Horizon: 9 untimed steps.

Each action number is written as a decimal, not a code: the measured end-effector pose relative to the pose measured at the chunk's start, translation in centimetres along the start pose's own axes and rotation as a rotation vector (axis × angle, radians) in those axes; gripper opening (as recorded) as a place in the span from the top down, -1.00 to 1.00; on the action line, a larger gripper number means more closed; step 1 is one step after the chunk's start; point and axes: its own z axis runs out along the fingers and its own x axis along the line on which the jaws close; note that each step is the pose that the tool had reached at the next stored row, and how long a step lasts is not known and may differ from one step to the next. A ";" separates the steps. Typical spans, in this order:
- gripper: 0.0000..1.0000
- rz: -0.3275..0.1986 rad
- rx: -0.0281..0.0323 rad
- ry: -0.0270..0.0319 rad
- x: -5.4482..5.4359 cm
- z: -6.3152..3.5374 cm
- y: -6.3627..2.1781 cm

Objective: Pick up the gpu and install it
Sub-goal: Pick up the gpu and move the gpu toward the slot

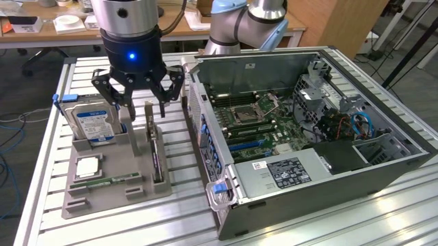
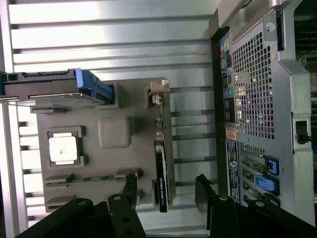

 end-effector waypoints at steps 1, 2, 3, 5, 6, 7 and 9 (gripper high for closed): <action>-0.18 0.000 0.0001 0.0000 0.0 0.01 -0.13; -0.18 0.000 0.0000 0.0000 0.0 0.03 -0.26; -0.18 0.000 0.0000 0.0000 0.0 0.04 -0.40; -0.18 0.000 0.0000 0.0000 0.0 0.08 -0.65; -0.18 0.000 0.0000 0.0000 -0.1 0.10 -0.78; -0.18 0.000 0.0000 0.0000 -0.1 0.12 -0.90; -0.18 0.000 0.0000 0.0000 -0.1 0.16 -1.14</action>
